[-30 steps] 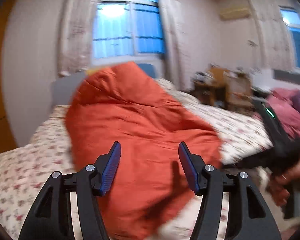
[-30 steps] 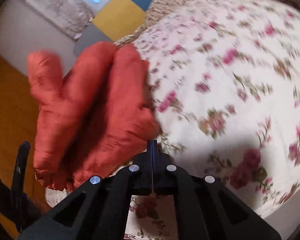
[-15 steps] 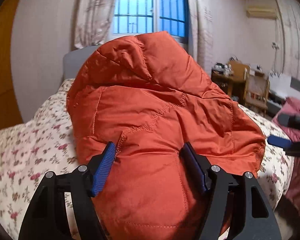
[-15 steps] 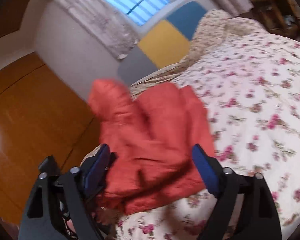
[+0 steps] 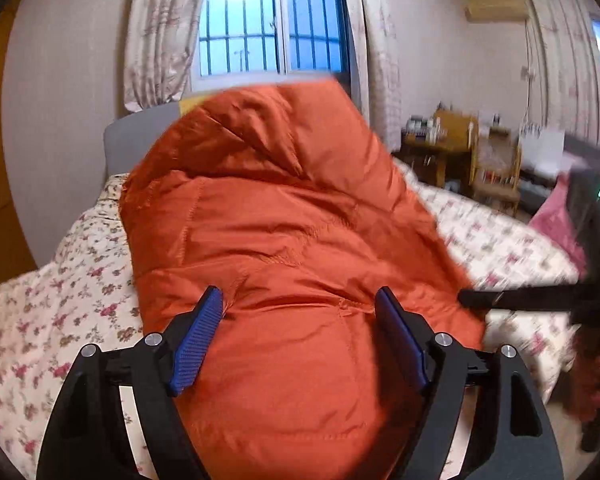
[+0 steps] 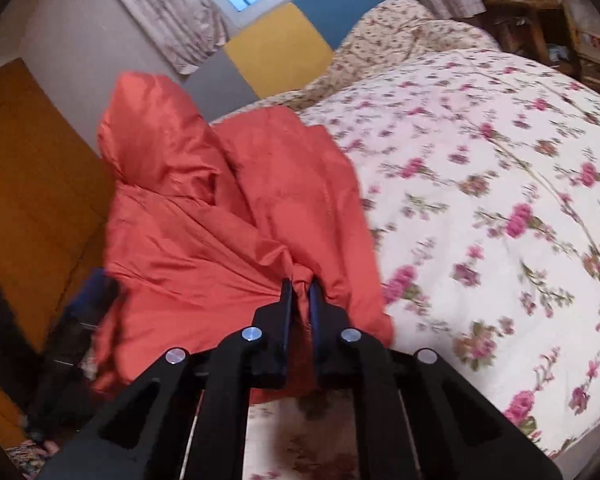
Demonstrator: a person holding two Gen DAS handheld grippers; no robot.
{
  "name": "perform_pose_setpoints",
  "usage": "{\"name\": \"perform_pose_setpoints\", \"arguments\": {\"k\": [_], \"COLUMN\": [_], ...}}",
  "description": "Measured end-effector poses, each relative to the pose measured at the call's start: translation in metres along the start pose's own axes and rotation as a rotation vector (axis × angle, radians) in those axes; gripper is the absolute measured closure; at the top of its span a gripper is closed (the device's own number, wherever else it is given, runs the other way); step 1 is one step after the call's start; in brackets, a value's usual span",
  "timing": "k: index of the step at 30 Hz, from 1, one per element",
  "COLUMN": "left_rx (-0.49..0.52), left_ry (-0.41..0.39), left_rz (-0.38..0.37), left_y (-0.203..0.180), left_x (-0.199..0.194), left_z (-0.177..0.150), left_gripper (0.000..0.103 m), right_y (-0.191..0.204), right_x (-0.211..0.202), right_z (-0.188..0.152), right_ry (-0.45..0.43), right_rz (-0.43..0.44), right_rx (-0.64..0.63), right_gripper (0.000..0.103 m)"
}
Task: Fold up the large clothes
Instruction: 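Release the jacket and press the folded bundle flat with both grippers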
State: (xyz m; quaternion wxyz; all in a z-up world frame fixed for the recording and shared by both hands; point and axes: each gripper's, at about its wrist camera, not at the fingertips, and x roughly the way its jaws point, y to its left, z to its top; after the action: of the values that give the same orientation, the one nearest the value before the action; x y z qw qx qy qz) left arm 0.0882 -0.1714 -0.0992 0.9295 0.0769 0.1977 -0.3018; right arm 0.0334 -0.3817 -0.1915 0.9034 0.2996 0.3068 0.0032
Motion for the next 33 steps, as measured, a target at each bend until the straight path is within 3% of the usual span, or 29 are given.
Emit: {"name": "perform_pose_setpoints", "arguments": {"k": [2, 4, 7, 9, 10, 12, 14, 15, 16, 19, 24, 27, 33], "left_rx": [-0.067, -0.117, -0.204, -0.279, -0.322, -0.389, -0.381, -0.351, -0.305, -0.234, -0.219, -0.219, -0.241], "left_ry": [-0.039, -0.077, -0.084, -0.030, 0.029, 0.061, 0.068, 0.073, 0.078, 0.096, 0.116, 0.130, 0.144], "left_rz": [0.017, 0.089, 0.192, 0.175, 0.131, 0.067, 0.050, 0.051, 0.057, 0.050, 0.055, 0.060, 0.064], "left_y": [0.009, 0.021, 0.048, 0.065, 0.073, 0.078, 0.071, 0.065, 0.056, 0.041, 0.040, 0.040, 0.039], "left_x": [-0.011, -0.019, -0.015, 0.000, 0.016, 0.031, 0.036, 0.038, 0.040, 0.046, 0.050, 0.052, 0.057], "left_z": [-0.001, -0.002, 0.001, 0.005, 0.005, 0.006, 0.009, 0.012, 0.014, 0.017, 0.018, 0.020, 0.025], "left_gripper": [0.026, 0.024, 0.021, 0.021, 0.021, 0.021, 0.021, 0.021, 0.021, 0.021, 0.021, 0.021, 0.020], "right_y": [-0.005, -0.013, -0.018, -0.018, -0.016, -0.012, -0.009, -0.009, -0.008, -0.008, 0.031, 0.069, 0.118], "right_x": [0.001, 0.005, 0.001, -0.004, -0.006, -0.012, -0.023, -0.030, -0.037, -0.057, -0.081, -0.072, -0.027], "right_z": [-0.006, -0.013, -0.015, -0.013, -0.011, -0.007, -0.001, 0.002, 0.006, 0.020, 0.049, 0.065, 0.087], "right_ry": [-0.006, 0.010, 0.000, -0.007, -0.010, -0.021, -0.052, -0.076, -0.109, -0.187, -0.272, -0.257, -0.184], "right_rz": [-0.040, -0.060, -0.022, 0.010, 0.011, 0.007, -0.008, -0.027, -0.045, -0.034, 0.036, 0.065, 0.111], "right_rx": [0.012, 0.036, 0.050, 0.049, 0.038, 0.021, 0.002, -0.003, -0.006, -0.018, -0.138, -0.252, -0.336], "right_gripper": [0.103, 0.103, 0.103, 0.103, 0.101, 0.099, 0.085, 0.068, 0.064, 0.064, 0.064, 0.064, 0.066]}}
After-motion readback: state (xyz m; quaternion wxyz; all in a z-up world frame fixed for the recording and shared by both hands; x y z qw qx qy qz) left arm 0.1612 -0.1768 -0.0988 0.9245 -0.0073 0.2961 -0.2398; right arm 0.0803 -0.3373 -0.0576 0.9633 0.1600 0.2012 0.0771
